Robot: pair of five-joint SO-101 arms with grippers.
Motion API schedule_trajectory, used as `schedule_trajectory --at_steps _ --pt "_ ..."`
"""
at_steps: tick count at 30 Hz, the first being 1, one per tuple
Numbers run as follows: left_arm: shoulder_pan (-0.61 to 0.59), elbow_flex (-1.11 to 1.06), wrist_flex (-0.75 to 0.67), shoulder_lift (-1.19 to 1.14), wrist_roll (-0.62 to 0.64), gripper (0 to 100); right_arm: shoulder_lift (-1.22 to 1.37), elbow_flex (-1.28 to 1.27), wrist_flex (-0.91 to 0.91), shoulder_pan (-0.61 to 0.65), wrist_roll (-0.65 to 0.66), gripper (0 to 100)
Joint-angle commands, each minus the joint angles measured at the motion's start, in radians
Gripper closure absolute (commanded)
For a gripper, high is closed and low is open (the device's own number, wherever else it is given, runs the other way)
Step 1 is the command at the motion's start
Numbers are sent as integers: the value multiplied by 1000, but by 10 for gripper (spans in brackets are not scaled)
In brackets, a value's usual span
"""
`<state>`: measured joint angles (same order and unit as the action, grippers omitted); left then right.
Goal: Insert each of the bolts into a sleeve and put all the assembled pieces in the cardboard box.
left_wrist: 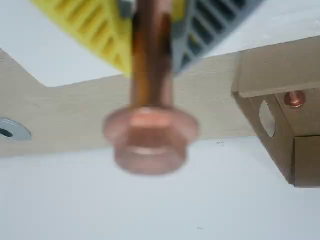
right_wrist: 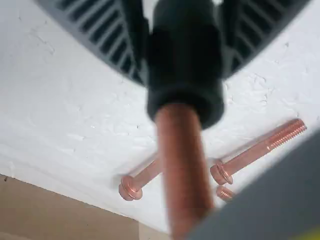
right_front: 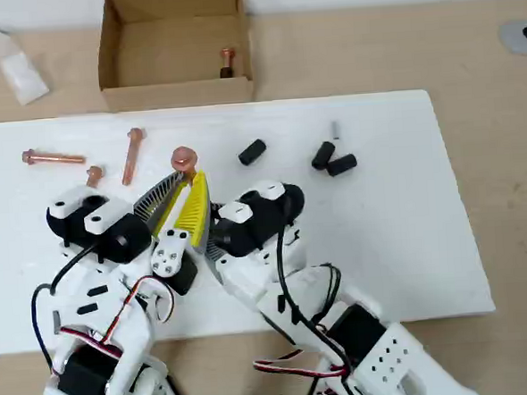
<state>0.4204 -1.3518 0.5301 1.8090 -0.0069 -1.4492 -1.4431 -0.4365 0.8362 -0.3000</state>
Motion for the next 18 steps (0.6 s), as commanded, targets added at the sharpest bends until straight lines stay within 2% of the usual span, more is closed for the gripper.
schedule_trajectory --at_steps 1,7,18 --pt "12 25 18 2 2 994 -25 62 31 18 -9 988" --pt "12 80 130 2 63 994 -24 62 31 18 -9 988" --pt "14 55 143 2 69 991 -28 62 31 18 -9 988"
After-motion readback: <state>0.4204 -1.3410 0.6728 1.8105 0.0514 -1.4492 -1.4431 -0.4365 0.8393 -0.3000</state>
